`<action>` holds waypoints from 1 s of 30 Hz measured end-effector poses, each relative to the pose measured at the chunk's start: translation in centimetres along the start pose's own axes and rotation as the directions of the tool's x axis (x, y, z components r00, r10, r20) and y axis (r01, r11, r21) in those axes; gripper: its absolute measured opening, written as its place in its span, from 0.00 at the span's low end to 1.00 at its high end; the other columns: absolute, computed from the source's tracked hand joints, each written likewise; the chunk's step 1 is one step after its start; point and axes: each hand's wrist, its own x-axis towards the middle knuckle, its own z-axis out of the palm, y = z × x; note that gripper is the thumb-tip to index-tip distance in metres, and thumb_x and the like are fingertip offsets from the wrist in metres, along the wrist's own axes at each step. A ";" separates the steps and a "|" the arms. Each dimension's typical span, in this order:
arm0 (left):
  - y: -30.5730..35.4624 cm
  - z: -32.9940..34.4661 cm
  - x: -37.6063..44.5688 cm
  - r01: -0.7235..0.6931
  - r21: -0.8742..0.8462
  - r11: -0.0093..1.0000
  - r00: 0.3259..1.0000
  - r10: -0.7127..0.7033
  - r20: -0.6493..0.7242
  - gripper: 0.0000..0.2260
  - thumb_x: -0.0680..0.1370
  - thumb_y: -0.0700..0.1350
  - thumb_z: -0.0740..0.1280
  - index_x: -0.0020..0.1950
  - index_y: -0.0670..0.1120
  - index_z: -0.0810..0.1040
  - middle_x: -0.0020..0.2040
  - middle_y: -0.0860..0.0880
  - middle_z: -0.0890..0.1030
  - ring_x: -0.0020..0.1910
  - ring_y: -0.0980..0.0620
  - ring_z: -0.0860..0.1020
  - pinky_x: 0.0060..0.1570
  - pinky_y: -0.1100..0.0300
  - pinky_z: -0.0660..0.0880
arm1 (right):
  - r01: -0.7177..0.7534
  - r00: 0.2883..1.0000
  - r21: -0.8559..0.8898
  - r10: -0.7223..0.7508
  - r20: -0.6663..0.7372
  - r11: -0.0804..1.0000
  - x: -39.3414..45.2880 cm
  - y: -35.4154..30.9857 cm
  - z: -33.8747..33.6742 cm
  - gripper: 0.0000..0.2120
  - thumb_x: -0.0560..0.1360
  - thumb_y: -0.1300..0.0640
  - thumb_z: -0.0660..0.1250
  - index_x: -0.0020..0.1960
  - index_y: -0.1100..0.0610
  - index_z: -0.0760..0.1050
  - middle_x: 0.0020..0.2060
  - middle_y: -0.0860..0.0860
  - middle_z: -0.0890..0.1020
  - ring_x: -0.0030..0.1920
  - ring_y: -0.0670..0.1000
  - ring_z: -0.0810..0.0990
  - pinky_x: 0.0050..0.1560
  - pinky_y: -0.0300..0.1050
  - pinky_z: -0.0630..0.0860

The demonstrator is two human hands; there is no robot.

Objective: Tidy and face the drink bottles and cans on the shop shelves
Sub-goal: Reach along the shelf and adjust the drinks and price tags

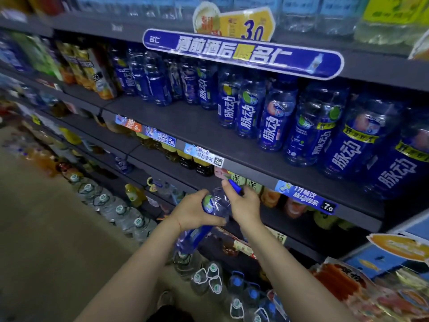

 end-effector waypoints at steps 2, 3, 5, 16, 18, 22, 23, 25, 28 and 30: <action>-0.7 -3.1 -0.6 -0.050 -0.061 0.997 0.997 0.046 -0.062 0.25 0.59 0.59 0.80 0.52 0.52 0.79 0.45 0.56 0.85 0.45 0.58 0.82 0.51 0.54 0.79 | 0.006 0.993 0.017 -0.008 0.122 1.000 0.1 -1.9 2.4 0.12 0.74 0.47 0.73 0.45 0.57 0.81 0.38 0.50 0.84 0.39 0.45 0.82 0.43 0.42 0.77; -1.1 -4.8 -0.8 -0.064 -0.153 0.986 0.993 0.049 -0.104 0.22 0.61 0.54 0.81 0.52 0.52 0.80 0.45 0.56 0.86 0.45 0.58 0.83 0.50 0.56 0.79 | 0.034 0.979 0.006 -0.035 0.201 0.999 0.2 -2.9 3.7 0.14 0.75 0.45 0.71 0.47 0.57 0.82 0.37 0.49 0.83 0.35 0.43 0.81 0.42 0.44 0.76; -1.4 -8.1 -0.8 -0.103 -0.359 0.928 0.974 0.021 -0.226 0.18 0.65 0.47 0.82 0.52 0.51 0.82 0.45 0.56 0.86 0.45 0.57 0.83 0.48 0.59 0.78 | 0.128 0.924 -0.072 -0.092 0.371 0.989 0.6 -4.9 6.2 0.14 0.74 0.41 0.71 0.49 0.52 0.79 0.35 0.46 0.80 0.29 0.39 0.77 0.39 0.43 0.73; -0.4 -23.1 7.8 -0.546 -0.405 0.734 0.787 0.282 -0.549 0.31 0.65 0.39 0.81 0.62 0.53 0.71 0.55 0.55 0.82 0.53 0.60 0.81 0.54 0.66 0.76 | 0.488 0.871 -0.384 -0.412 0.268 0.783 5.1 -14.8 19.6 0.34 0.55 0.45 0.75 0.59 0.51 0.70 0.50 0.48 0.83 0.50 0.53 0.82 0.47 0.52 0.80; -1.1 -23.9 10.3 -0.540 -0.388 0.747 0.805 0.325 -0.496 0.33 0.66 0.42 0.81 0.65 0.56 0.68 0.60 0.54 0.79 0.57 0.63 0.78 0.58 0.68 0.73 | 0.449 0.893 -0.402 -0.412 0.179 0.798 6.9 -15.4 21.3 0.31 0.61 0.53 0.76 0.62 0.52 0.71 0.50 0.49 0.84 0.49 0.54 0.83 0.45 0.49 0.80; -4.7 -25.3 15.2 -0.392 -0.369 0.843 0.910 0.296 -0.290 0.38 0.65 0.66 0.74 0.71 0.53 0.69 0.66 0.52 0.76 0.66 0.55 0.74 0.69 0.50 0.69 | 0.312 0.942 -0.429 -0.335 0.023 0.848 11.3 -15.4 23.4 0.27 0.65 0.49 0.78 0.60 0.51 0.74 0.49 0.47 0.84 0.49 0.50 0.83 0.48 0.44 0.79; -5.7 -25.6 16.2 -0.346 -0.315 0.884 0.930 0.277 -0.244 0.37 0.66 0.70 0.67 0.70 0.53 0.71 0.66 0.52 0.76 0.67 0.53 0.74 0.70 0.48 0.68 | 0.282 0.948 -0.438 -0.317 -0.008 0.854 12.3 -15.3 23.7 0.28 0.63 0.48 0.79 0.60 0.52 0.75 0.50 0.47 0.85 0.49 0.49 0.83 0.48 0.43 0.79; -7.6 -26.1 18.1 -0.274 -0.058 0.960 0.949 0.260 -0.177 0.37 0.68 0.74 0.56 0.69 0.53 0.74 0.67 0.50 0.76 0.68 0.50 0.71 0.74 0.46 0.59 | 0.234 0.955 -0.456 -0.290 -0.056 0.859 14.3 -15.4 24.4 0.29 0.63 0.49 0.80 0.60 0.53 0.75 0.52 0.48 0.85 0.50 0.50 0.83 0.51 0.45 0.79; -9.6 -26.1 19.8 -0.293 0.286 0.913 0.938 0.332 -0.099 0.30 0.69 0.67 0.55 0.64 0.53 0.79 0.64 0.52 0.77 0.67 0.48 0.71 0.75 0.52 0.45 | 0.156 0.965 -0.492 -0.238 -0.109 0.856 17.1 -15.5 25.4 0.31 0.60 0.45 0.80 0.59 0.51 0.74 0.52 0.50 0.84 0.49 0.53 0.84 0.50 0.55 0.82; -10.5 -26.1 20.3 -0.327 0.329 0.886 0.913 0.386 -0.131 0.26 0.69 0.63 0.57 0.61 0.54 0.80 0.61 0.54 0.77 0.65 0.48 0.71 0.73 0.56 0.43 | 0.129 0.969 -0.526 -0.219 -0.113 0.841 18.8 -15.6 26.4 0.31 0.61 0.43 0.79 0.59 0.51 0.73 0.54 0.51 0.83 0.52 0.55 0.83 0.51 0.56 0.81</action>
